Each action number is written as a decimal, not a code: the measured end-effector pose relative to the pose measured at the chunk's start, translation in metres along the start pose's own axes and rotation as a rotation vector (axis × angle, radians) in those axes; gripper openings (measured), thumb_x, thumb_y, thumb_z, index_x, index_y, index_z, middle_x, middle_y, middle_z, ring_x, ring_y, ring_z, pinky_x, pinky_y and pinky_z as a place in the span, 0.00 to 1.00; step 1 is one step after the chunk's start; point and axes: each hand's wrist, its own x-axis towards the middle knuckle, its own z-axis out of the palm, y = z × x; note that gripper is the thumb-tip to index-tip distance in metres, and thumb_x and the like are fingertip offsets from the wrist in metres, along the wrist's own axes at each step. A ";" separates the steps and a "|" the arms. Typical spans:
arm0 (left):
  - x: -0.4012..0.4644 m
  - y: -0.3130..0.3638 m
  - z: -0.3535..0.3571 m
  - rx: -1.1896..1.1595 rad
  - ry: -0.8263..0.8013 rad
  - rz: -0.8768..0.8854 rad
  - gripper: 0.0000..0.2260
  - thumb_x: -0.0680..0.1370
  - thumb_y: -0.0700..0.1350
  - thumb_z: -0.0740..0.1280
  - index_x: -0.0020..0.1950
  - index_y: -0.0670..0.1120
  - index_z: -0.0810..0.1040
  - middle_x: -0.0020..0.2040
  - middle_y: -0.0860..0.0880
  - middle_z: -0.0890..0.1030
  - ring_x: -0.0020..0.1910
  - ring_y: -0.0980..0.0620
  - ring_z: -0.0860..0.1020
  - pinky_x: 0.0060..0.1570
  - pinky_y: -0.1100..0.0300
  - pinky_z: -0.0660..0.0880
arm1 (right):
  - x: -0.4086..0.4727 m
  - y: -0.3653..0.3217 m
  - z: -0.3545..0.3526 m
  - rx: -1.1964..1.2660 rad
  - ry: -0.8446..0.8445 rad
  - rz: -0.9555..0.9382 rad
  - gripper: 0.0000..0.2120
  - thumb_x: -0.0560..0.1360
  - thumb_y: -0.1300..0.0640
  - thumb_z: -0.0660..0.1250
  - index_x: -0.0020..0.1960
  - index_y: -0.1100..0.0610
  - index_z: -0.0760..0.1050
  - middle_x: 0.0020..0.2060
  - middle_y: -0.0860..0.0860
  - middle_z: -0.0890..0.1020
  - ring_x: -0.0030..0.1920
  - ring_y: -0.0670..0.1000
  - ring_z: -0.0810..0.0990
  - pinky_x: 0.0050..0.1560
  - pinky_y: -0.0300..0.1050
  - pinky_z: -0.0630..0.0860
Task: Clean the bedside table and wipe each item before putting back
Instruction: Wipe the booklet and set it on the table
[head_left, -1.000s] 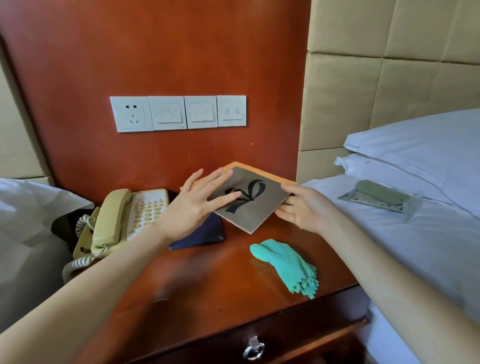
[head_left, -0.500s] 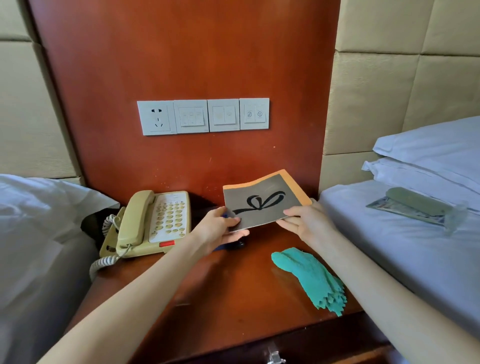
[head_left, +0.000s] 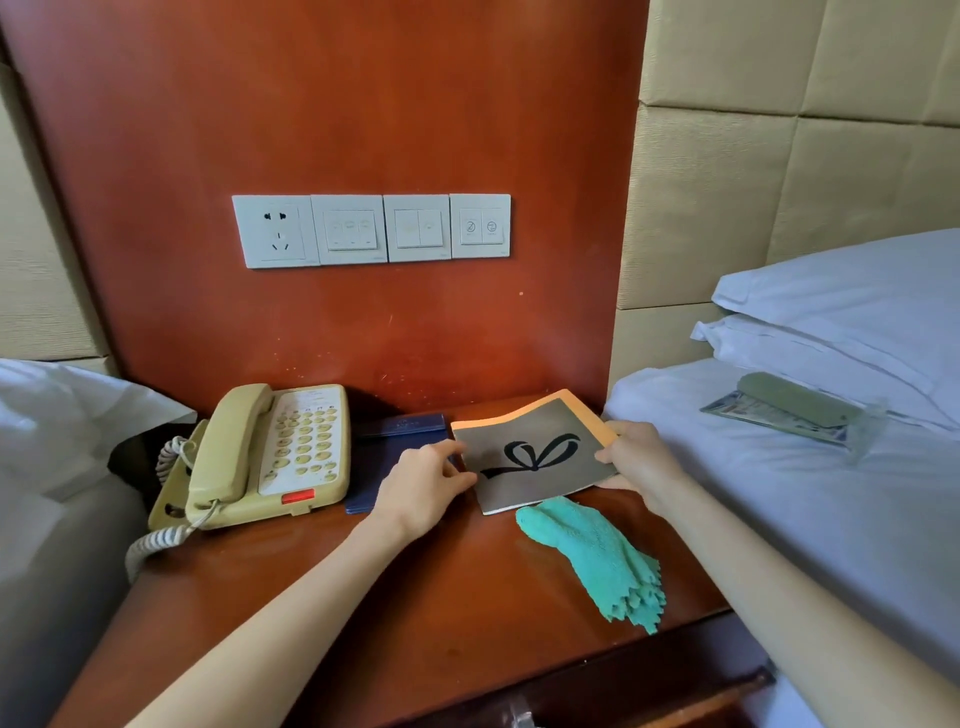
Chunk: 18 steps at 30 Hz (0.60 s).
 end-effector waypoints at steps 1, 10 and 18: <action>-0.002 -0.002 0.001 0.052 0.008 0.023 0.18 0.78 0.52 0.67 0.67 0.52 0.74 0.49 0.53 0.81 0.48 0.54 0.78 0.45 0.61 0.73 | -0.001 0.002 -0.001 -0.077 0.018 -0.020 0.10 0.73 0.69 0.63 0.51 0.59 0.76 0.49 0.58 0.81 0.51 0.59 0.80 0.54 0.56 0.79; -0.002 -0.018 0.008 0.334 -0.206 0.015 0.23 0.82 0.59 0.51 0.77 0.56 0.59 0.78 0.55 0.56 0.78 0.51 0.52 0.73 0.45 0.47 | -0.003 0.007 0.012 -0.279 0.134 -0.138 0.17 0.72 0.68 0.62 0.60 0.72 0.70 0.53 0.67 0.77 0.54 0.66 0.77 0.53 0.58 0.76; -0.001 -0.015 0.011 0.316 -0.187 -0.018 0.23 0.83 0.58 0.49 0.77 0.54 0.60 0.78 0.55 0.56 0.78 0.50 0.51 0.74 0.44 0.46 | 0.001 0.002 0.029 -0.340 0.162 -0.165 0.08 0.72 0.68 0.60 0.50 0.68 0.73 0.47 0.62 0.77 0.46 0.61 0.76 0.42 0.51 0.77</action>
